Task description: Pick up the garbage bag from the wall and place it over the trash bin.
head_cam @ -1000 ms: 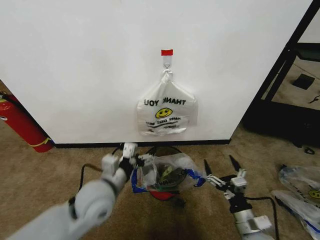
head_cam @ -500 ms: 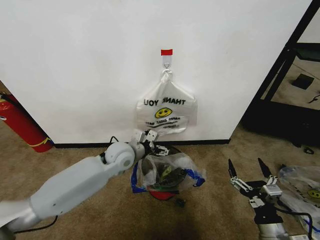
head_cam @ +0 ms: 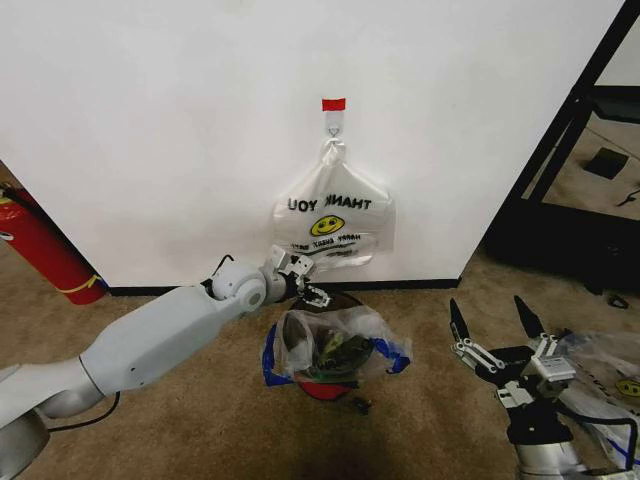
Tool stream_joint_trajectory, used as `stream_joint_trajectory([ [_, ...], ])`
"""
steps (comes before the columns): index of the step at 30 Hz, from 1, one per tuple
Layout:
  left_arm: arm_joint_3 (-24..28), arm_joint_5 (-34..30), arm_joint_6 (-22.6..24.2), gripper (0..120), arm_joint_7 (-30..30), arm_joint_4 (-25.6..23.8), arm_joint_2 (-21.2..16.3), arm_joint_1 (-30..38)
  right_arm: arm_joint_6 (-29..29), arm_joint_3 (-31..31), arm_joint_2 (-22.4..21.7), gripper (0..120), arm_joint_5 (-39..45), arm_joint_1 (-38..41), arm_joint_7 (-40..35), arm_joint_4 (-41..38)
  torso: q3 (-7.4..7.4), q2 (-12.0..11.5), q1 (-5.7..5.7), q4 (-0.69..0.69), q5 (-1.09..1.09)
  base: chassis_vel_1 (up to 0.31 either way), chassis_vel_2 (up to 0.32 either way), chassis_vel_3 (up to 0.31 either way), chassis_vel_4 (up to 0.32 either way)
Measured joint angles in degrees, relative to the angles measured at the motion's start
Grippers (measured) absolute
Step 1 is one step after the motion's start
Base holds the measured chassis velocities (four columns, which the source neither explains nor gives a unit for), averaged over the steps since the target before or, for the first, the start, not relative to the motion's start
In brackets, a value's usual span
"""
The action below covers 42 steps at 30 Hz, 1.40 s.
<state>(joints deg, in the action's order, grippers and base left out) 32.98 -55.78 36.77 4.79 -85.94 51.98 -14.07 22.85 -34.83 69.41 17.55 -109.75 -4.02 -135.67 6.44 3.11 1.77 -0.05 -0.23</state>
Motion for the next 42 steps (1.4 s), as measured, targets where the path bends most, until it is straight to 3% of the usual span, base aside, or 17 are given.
stream_joint_trajectory([
  [9, 2.0, 6.0, -0.3, 88, 2.7, 4.2, 1.5, 0.7, -0.3, -0.3, -0.2, 100, 0.6, -0.2, -0.1, -0.7, 0.00, 0.0, 0.00, -0.01, 0.00, 0.000, 0.000, 0.000, 0.000],
  [17, 3.5, 7.7, -0.4, 63, 3.8, 6.6, 2.8, 1.1, 0.1, -0.7, -0.1, 100, 0.6, -0.5, -0.1, -0.6, 0.00, 0.0, 0.00, -0.02, -0.01, 0.000, 0.000, 0.000, 0.000],
  [18, 3.8, 7.7, -0.5, 54, 3.9, 7.0, 3.1, 1.2, 0.2, -0.7, -0.1, 100, 0.6, -0.5, -0.1, -0.6, 0.00, 0.0, 0.00, -0.01, 0.00, 0.000, 0.000, 0.000, 0.000],
  [31, 6.2, 3.9, 0.2, 8, 4.5, 7.5, 4.1, 3.4, 0.6, -0.5, 0.1, 100, 0.6, -0.4, -0.3, -0.1, 0.00, 0.0, 0.00, -0.01, 0.01, 0.000, 0.000, 0.000, 0.000],
  [37, 5.7, 1.6, 1.0, 1, 2.9, 7.0, 4.2, 3.2, 0.7, -0.5, 0.2, 100, 0.7, -0.5, -0.4, 0.1, -0.01, 0.0, -0.01, -0.02, 0.01, 0.000, 0.000, 0.000, 0.000],
  [42, 0.7, -6.1, 2.5, 0, -4.2, 3.2, 3.0, -0.7, 0.8, -0.6, 0.4, 100, 1.0, -0.4, -0.8, 0.8, 0.00, 0.0, 0.00, -0.04, -0.01, 0.000, 0.000, 0.000, 0.000],
])
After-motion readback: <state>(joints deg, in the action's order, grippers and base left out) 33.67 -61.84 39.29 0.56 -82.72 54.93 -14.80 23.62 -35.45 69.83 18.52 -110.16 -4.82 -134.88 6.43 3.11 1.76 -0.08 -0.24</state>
